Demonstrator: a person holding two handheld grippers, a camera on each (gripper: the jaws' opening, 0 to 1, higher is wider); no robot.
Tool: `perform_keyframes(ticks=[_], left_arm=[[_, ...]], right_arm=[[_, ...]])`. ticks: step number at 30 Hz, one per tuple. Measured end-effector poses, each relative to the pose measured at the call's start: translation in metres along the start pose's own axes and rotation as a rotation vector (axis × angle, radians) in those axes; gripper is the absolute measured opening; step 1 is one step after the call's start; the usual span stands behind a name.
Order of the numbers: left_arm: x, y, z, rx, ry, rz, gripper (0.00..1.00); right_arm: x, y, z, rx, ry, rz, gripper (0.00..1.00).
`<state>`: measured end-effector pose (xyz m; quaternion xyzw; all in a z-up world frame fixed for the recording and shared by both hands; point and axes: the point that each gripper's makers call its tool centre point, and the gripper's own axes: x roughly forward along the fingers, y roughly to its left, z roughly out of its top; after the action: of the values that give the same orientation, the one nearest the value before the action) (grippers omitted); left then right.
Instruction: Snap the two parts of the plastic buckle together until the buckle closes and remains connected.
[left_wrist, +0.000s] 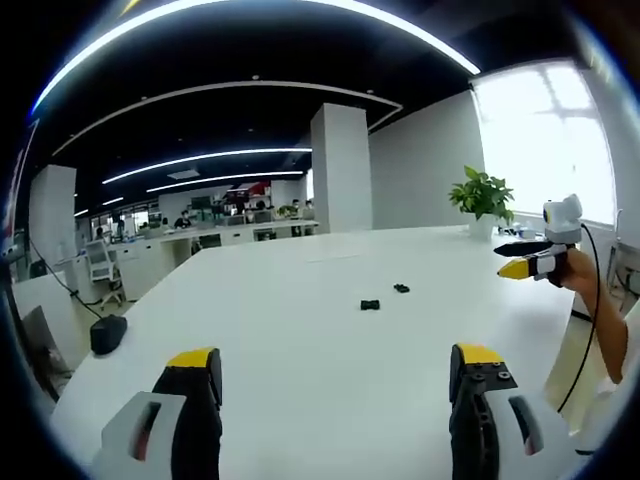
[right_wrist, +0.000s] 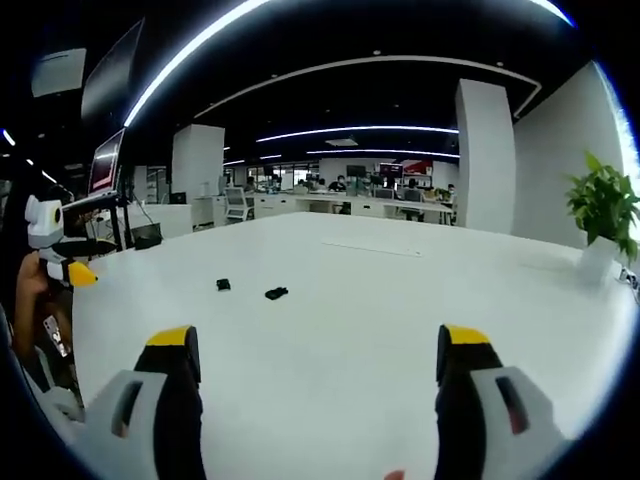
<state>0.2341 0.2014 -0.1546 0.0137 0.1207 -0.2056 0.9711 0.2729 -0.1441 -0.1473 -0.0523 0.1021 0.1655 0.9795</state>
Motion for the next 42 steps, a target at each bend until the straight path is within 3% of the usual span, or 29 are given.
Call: perform_keyframes(ticks=[16,42], left_arm=[[0.001,0.000,0.001,-0.001,0.000,-0.006,0.96],[0.002,0.001,0.000,-0.004,0.000,-0.006,0.96]], right_arm=[[0.020,0.007,0.011,0.007,-0.030,0.036,0.99],[0.044,0.017,0.022,-0.045,-0.021,0.089,0.96]])
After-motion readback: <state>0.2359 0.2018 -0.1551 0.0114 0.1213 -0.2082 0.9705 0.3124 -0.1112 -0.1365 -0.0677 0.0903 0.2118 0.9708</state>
